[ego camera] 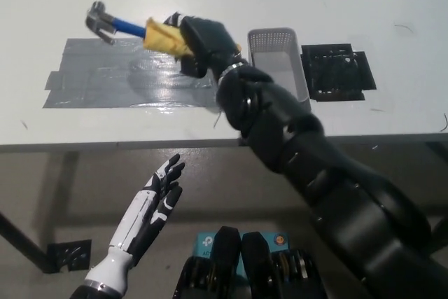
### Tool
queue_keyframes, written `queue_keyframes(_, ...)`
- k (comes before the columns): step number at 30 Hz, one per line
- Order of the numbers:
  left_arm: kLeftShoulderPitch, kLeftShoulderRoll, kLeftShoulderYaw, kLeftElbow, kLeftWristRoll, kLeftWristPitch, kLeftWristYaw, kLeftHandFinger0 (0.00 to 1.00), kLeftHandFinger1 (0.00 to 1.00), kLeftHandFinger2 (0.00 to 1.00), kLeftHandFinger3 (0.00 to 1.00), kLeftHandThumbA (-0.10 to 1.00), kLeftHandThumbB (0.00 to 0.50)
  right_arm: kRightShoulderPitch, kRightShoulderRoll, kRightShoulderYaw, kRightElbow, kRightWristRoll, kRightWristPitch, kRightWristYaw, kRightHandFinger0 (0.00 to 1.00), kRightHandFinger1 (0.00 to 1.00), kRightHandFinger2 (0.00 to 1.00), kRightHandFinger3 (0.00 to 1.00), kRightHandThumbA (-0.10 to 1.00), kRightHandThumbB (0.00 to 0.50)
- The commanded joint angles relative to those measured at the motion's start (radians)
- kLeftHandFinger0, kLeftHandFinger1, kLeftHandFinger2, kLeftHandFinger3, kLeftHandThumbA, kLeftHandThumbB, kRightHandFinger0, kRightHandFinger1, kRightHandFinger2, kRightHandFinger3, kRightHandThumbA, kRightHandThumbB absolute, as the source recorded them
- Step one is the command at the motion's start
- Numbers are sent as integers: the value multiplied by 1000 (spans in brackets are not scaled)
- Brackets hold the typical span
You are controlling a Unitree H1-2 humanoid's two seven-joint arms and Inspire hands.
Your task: The robot picks the hammer placed on top of the gray container with right hand and places it on the grey area of the desk
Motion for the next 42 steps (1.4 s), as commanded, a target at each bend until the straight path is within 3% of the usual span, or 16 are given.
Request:
queue_keyframes(1,-9,12,-5,-35,10,-2,-17,1000,1000,1000,1000,920,26,-82,19,-25,-5,28,7,-69,0,303,724,788,-100,132)
queue_keyframes(8,-22,24,-4,-34,8,-3,-30,1000,1000,1000,1000,916,38,-40,33,-27,14,26,29,-72,0,310,731,815,-100,130)
queue_keyframes(11,-27,23,-7,-20,6,-19,-31,1000,1000,1000,1000,914,51,-19,37,-28,23,27,58,-57,0,353,801,879,-100,115)
queue_keyframes(15,-31,23,-10,-27,8,-8,-34,1000,1000,1000,1000,915,64,25,29,-23,26,24,50,-59,5,411,858,907,-100,132)
queue_keyframes(18,-32,23,-12,-30,9,-7,-35,1000,1000,1000,1000,908,59,47,24,-26,26,28,52,-52,0,421,834,879,-100,143)
queue_keyframes(22,-39,24,-13,-22,6,-13,-36,1000,1000,1000,1000,902,65,71,17,-21,30,23,49,-53,0,359,760,821,-100,154)
queue_keyframes(27,-43,28,-16,-25,13,-11,-37,1000,1000,1000,1000,891,66,92,16,-20,34,24,52,-58,0,396,876,950,-100,110)
queue_keyframes(29,-42,27,-17,-28,13,-7,-36,1000,1000,1000,1000,890,70,97,12,-23,31,26,32,-78,0,357,811,878,-100,110)
queue_keyframes(31,-41,26,-16,-29,11,-6,-35,1000,1000,1000,1000,887,73,99,10,-31,28,33,19,-105,23,340,742,832,-78,156)
queue_keyframes(32,-42,26,-16,-29,11,-7,-35,1000,1000,1000,1000,885,70,97,9,-41,27,43,18,-99,201,551,946,1000,69,198)
queue_keyframes(33,-44,27,-15,-28,10,-7,-37,1000,1000,1000,1000,884,67,94,8,-45,27,47,18,-95,574,848,1000,1000,419,327)
queue_keyframes(34,-48,27,-15,-24,9,-7,-38,1000,1000,1000,1000,884,68,77,0,-67,25,76,25,3,917,1000,1000,1000,610,365)
queue_keyframes(35,-50,27,-15,-22,9,-7,-38,1000,1000,1000,1000,885,69,67,-4,-72,25,84,32,49,1000,1000,1000,1000,666,389)
queue_keyframes(37,-50,30,-16,-19,14,-16,-37,1000,1000,1000,1000,890,66,44,-10,-63,19,72,54,112,1000,1000,1000,1000,780,496)
queue_keyframes(42,-52,29,-16,-21,11,-4,-41,1000,1000,1000,1000,897,69,15,-13,-94,2,109,63,204,1000,1000,1000,1000,797,500)
